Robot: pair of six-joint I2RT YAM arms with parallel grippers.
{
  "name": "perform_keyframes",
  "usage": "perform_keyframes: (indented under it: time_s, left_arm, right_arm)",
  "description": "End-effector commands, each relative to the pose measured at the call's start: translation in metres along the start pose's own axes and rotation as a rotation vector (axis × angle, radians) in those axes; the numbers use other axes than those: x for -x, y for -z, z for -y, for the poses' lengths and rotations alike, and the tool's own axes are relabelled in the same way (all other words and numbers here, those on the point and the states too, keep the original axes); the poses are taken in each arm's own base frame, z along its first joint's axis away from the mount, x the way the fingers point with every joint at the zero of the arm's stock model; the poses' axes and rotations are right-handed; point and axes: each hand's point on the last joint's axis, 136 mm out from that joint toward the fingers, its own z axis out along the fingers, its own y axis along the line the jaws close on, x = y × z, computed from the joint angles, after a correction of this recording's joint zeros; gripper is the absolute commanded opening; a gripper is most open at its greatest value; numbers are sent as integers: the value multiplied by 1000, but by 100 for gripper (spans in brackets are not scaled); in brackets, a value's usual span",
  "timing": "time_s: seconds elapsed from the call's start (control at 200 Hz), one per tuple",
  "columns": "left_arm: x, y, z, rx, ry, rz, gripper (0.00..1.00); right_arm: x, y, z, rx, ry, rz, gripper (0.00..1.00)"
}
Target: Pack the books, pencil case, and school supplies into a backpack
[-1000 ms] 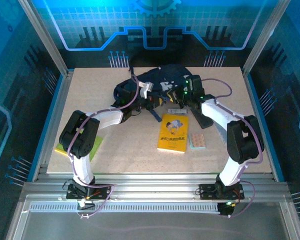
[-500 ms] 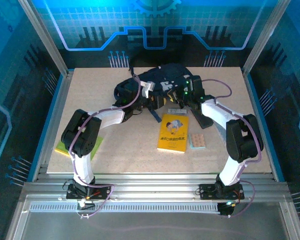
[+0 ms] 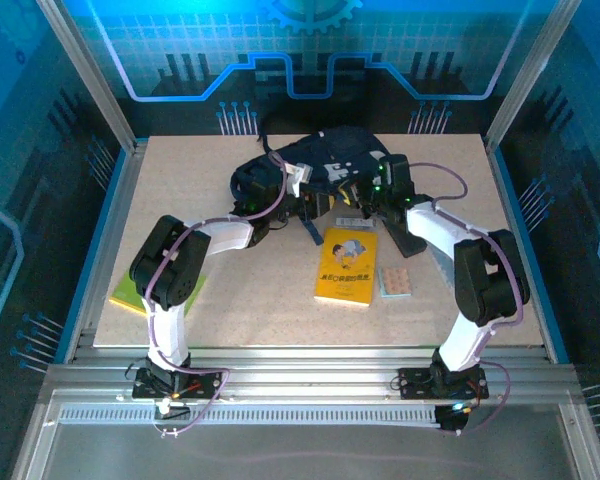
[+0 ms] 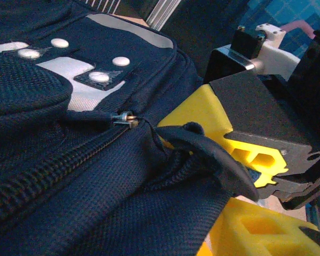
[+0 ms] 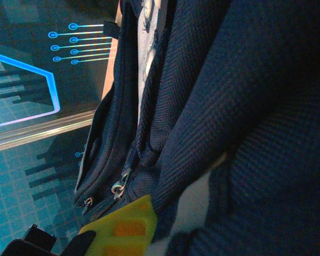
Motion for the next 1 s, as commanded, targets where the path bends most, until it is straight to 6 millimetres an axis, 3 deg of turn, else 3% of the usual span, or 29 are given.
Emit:
perform_keyframes:
  time_s: [0.0,0.16,0.335,0.53,0.715,0.991]
  left_arm:
    - [27,14,-31,95,-52,105,48]
    - [15,5,-37,75,-46,63,46]
    - [9,-6,-42,54,-25,64,51]
    - [26,-13,-33,-12,13,116,24]
    - [35,-4,-24,-21,9,150,0]
    - [15,18,-31,105,-1,60,0]
  right_arm:
    - [-30,25,-28,85,32,-144,0]
    - [-34,23,-35,106,30,-171,0]
    - [-37,27,-43,127,35,-175,0]
    - [-39,28,-46,143,24,-183,0]
    - [-32,30,-41,135,26,-160,0]
    - [-11,33,-27,85,65,-92,0]
